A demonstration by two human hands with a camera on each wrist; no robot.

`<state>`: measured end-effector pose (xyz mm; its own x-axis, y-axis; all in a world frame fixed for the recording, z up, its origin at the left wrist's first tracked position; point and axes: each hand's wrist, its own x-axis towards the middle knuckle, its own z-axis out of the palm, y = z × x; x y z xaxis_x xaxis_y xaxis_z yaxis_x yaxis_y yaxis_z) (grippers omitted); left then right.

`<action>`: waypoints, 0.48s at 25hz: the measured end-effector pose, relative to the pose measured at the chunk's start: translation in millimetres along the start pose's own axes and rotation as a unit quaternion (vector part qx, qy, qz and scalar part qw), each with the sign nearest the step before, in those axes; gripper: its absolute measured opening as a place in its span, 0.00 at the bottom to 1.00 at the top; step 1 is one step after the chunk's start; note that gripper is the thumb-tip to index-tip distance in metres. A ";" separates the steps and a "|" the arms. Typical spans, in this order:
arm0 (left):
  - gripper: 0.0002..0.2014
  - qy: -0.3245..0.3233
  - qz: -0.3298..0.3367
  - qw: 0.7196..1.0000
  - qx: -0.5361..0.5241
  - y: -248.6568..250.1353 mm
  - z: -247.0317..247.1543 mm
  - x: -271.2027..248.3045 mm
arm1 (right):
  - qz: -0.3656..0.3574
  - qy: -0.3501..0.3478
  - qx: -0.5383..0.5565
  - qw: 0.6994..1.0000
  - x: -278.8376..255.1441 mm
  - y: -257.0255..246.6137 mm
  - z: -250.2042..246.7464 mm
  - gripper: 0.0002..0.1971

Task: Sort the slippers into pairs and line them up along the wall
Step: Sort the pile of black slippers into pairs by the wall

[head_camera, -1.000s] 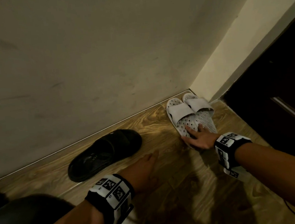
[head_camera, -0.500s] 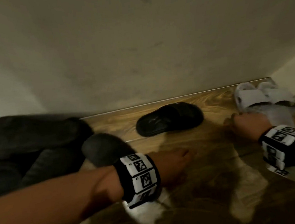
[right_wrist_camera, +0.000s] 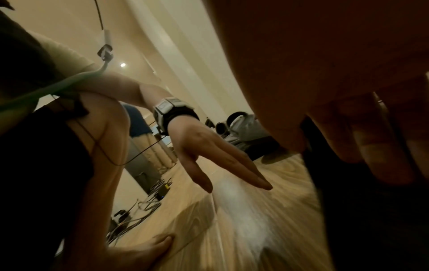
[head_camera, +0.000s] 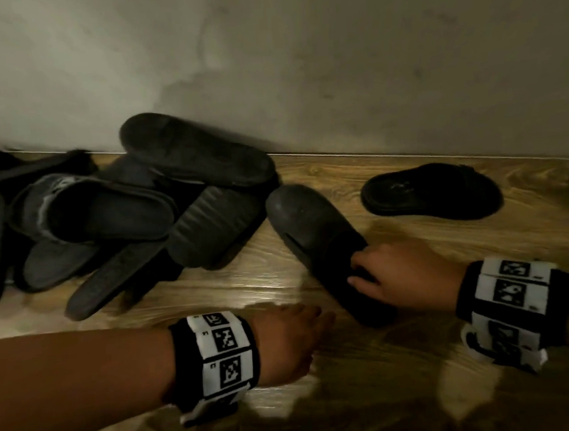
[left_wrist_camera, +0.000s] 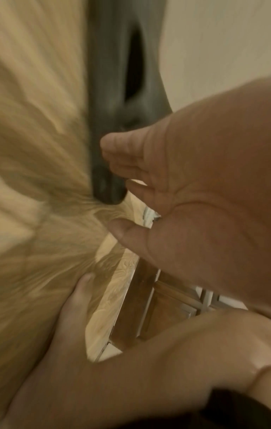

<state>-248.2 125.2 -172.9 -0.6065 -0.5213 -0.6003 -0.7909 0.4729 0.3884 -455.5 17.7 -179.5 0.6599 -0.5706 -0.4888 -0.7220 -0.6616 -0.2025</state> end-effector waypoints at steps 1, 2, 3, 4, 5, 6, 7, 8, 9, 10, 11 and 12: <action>0.35 -0.002 -0.004 1.000 0.003 -6.2 7.3 -13.4 | -0.016 -0.007 -0.010 1.000 2.9 -15.0 0.2 0.18; 0.35 -0.003 -0.009 1.000 0.007 -12.5 13.9 -25.7 | -0.029 -0.010 -0.018 0.999 4.5 -28.6 0.5 0.19; 0.34 0.000 -0.019 1.000 0.005 -19.1 19.2 -37.1 | -0.042 -0.013 -0.021 0.999 6.6 -41.1 -0.6 0.20; 0.34 0.006 -0.032 0.999 -0.006 -24.9 22.9 -46.4 | -0.054 -0.014 -0.023 0.998 9.4 -52.1 -1.1 0.20; 0.33 0.011 -0.048 0.999 -0.020 -31.8 25.2 -55.3 | -0.066 -0.013 -0.023 0.998 14.6 -64.3 -2.4 0.20; 0.33 0.011 -0.064 0.997 -0.036 -36.7 24.6 -59.3 | -0.075 -0.012 -0.023 0.997 18.6 -72.3 -4.0 0.20; 0.33 0.011 -0.084 0.995 -0.050 -43.5 25.6 -67.5 | -0.088 -0.011 -0.019 0.996 26.1 -84.5 -5.3 0.20; 0.33 0.018 -0.101 0.993 -0.060 -50.3 25.8 -74.3 | -0.099 -0.009 -0.019 0.995 33.8 -94.3 -7.1 0.20; 0.32 0.034 -0.116 0.991 -0.062 -58.0 26.8 -81.0 | -0.109 -0.004 -0.021 0.994 41.5 -103.3 -10.0 0.21; 0.30 0.052 -0.130 0.988 -0.059 -66.0 28.0 -88.8 | -0.116 0.002 -0.024 0.993 48.6 -110.8 -12.8 0.21; 0.28 0.067 -0.146 0.986 -0.053 -74.6 28.6 -96.2 | -0.121 0.009 -0.029 0.992 54.9 -116.2 -15.6 0.21; 0.25 0.078 -0.163 0.983 -0.044 -83.1 28.1 -103.0 | -0.119 0.012 -0.035 0.992 59.6 -119.6 -18.4 0.22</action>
<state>-117.7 159.6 -163.0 -0.3192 -0.7410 -0.5908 -0.9450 0.2023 0.2569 -325.9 53.9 -168.8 0.8156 -0.4053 -0.4129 -0.5294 -0.8107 -0.2501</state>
